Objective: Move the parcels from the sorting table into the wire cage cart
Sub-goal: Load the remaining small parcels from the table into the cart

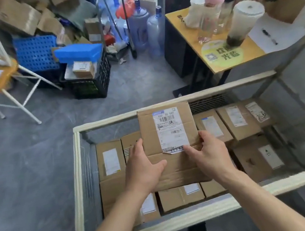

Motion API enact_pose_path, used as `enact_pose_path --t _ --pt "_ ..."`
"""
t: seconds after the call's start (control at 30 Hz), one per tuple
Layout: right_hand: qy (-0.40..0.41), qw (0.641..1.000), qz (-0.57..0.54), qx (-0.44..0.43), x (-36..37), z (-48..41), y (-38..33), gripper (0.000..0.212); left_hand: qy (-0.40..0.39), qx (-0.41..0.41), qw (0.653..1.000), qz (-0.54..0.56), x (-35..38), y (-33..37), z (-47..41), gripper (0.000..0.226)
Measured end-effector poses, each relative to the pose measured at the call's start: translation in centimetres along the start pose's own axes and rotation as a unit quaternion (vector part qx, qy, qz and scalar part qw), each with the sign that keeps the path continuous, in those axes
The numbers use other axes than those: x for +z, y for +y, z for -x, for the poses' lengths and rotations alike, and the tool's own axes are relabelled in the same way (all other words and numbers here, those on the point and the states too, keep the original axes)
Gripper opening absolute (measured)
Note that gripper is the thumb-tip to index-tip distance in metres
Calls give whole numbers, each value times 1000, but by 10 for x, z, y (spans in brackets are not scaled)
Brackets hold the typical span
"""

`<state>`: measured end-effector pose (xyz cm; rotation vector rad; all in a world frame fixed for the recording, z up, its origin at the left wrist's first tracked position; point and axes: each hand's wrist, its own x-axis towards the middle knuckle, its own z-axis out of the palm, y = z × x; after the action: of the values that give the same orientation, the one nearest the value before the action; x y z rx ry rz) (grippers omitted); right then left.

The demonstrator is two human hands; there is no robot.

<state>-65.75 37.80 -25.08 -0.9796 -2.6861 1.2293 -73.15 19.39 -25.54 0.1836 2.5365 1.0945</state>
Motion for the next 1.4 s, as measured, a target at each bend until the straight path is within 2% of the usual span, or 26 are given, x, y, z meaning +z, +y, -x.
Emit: enact_pose_path --t 0.3,0.6,1.0,1.4 --pt "-121 990 48 52 97 -15 78 24 -28 -126 992 6 74 -105 -3 100" --pt "-189 975 81 78 176 -6 122 27 -52 -191 980 -1 105 -180 5 86" --pt "-225 964 107 95 237 -14 144 23 -92 -228 969 -37 118 -237 -17 85" --pt "-316 928 154 126 276 -25 176 27 -181 -226 946 -143 143 -279 -37 74"
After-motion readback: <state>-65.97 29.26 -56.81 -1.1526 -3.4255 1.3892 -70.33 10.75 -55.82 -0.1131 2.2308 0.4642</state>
